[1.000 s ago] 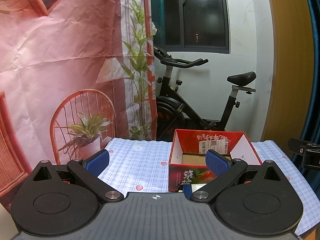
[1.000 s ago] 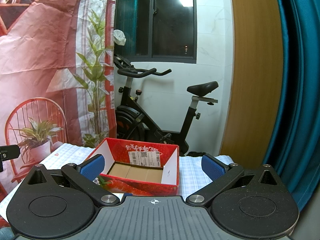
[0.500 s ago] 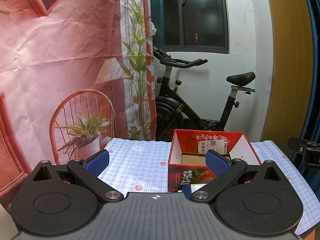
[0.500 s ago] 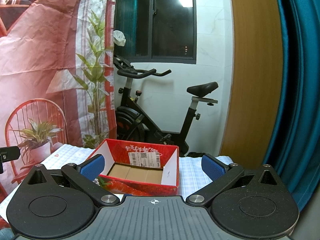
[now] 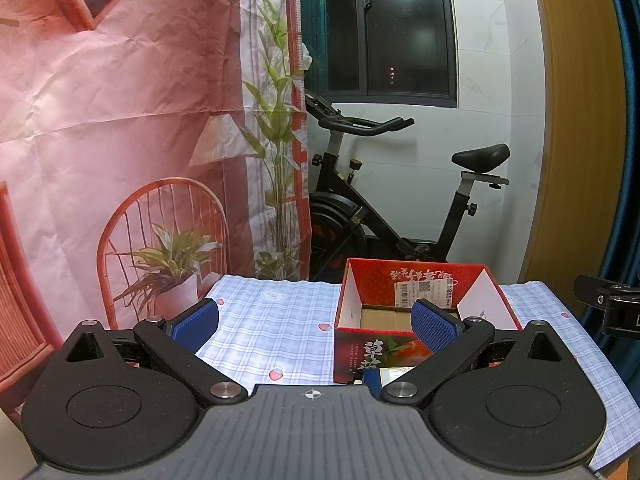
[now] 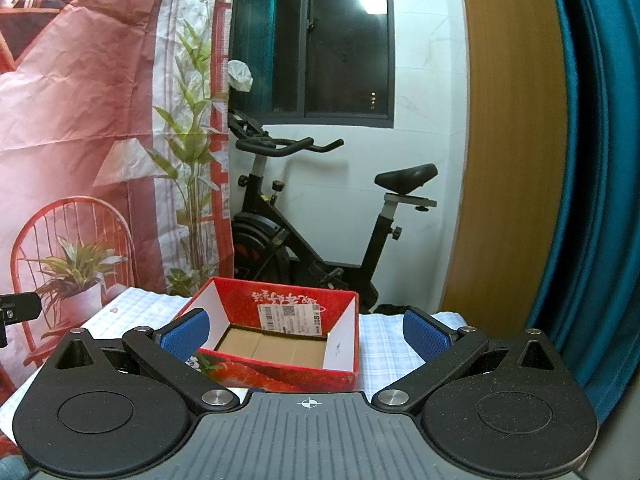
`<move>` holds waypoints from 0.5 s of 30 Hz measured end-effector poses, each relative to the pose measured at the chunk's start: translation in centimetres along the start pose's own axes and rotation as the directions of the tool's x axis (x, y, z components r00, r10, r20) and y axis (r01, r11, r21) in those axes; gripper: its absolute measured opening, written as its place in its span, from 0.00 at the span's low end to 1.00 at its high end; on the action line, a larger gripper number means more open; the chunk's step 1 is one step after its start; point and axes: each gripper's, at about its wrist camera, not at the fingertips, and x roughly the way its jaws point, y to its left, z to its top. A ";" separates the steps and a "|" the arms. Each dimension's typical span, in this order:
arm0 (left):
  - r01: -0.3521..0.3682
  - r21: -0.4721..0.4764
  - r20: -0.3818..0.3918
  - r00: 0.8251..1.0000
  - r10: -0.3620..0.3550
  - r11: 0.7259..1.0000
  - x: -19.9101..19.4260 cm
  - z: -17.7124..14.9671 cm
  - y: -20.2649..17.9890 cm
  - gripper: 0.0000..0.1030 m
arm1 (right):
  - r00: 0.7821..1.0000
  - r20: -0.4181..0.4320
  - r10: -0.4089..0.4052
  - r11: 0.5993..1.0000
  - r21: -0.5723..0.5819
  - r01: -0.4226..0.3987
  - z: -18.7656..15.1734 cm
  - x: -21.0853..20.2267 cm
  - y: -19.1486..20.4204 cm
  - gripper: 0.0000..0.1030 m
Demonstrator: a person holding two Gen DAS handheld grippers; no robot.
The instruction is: Organize soft objects
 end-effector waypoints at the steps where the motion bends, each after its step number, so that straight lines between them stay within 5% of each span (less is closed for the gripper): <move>1: 0.000 -0.001 0.000 1.000 0.000 1.000 0.0 -0.1 0.0 1.00 | 1.000 0.000 0.000 1.000 0.000 0.000 0.0 0.0 0.0 1.00; 15: 0.003 -0.005 -0.002 1.000 -0.003 1.000 0.1 -0.1 0.0 1.00 | 1.000 0.000 0.001 1.000 0.000 -0.001 0.0 0.0 0.0 1.00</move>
